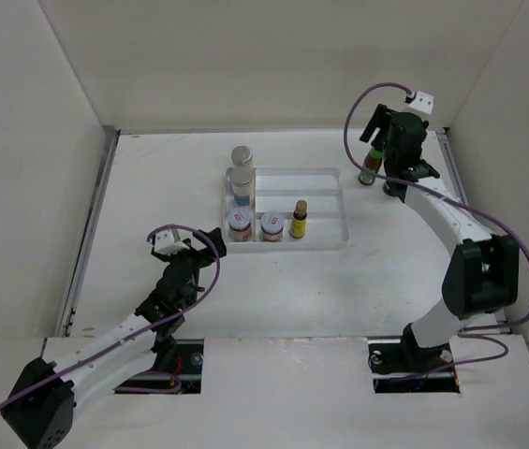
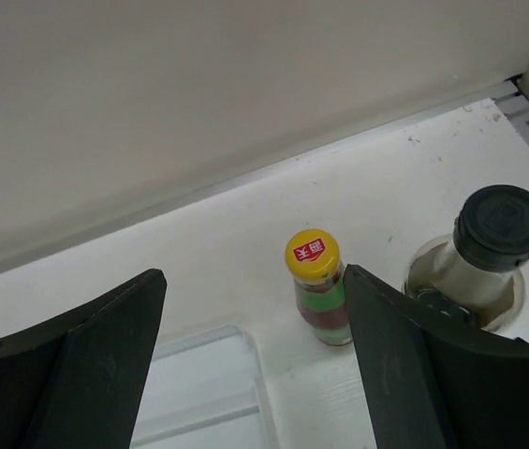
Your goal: Organize the condiment bottles
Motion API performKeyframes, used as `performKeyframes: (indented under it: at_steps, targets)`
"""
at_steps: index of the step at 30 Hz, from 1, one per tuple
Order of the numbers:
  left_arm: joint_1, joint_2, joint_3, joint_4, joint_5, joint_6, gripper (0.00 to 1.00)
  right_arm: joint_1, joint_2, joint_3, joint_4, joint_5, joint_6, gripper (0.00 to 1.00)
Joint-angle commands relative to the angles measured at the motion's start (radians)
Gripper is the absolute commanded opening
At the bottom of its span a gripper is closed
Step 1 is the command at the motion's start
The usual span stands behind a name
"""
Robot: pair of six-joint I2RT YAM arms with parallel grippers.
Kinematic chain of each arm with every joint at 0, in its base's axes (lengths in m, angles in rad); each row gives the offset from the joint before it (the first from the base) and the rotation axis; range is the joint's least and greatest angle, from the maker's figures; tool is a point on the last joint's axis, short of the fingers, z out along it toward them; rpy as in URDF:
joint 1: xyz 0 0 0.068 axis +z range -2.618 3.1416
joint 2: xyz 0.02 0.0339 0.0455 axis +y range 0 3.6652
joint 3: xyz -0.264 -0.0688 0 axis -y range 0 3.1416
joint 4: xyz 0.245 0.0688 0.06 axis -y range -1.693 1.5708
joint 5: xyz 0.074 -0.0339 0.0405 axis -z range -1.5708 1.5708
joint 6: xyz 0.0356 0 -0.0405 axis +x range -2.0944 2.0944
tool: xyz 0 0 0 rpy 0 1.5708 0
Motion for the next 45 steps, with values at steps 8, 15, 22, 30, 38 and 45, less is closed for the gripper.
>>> performKeyframes:
  at_steps: [8,15,22,30,38,45]
  targets:
    - [-0.014,0.06,-0.016,0.131,0.012,-0.038,0.99,-0.042,0.173,0.14,-0.002,-0.003,-0.027,0.81]
    - [-0.021,0.085,-0.014,0.146,0.012,-0.041,0.99,-0.041,0.268,0.192,-0.002,0.026,-0.03,0.73]
    - [-0.019,0.074,-0.025,0.151,0.0,-0.044,0.99,-0.038,0.343,0.232,-0.002,0.073,-0.055,0.6]
    - [-0.01,0.094,-0.028,0.163,0.0,-0.047,0.99,-0.03,0.285,0.239,0.058,0.143,-0.081,0.26]
    - [-0.004,0.098,-0.033,0.168,-0.006,-0.05,0.99,0.134,0.175,0.34,0.069,0.106,-0.185,0.25]
    - [-0.002,0.092,-0.046,0.181,-0.008,-0.053,0.99,0.281,0.265,0.454,0.077,0.063,-0.172,0.26]
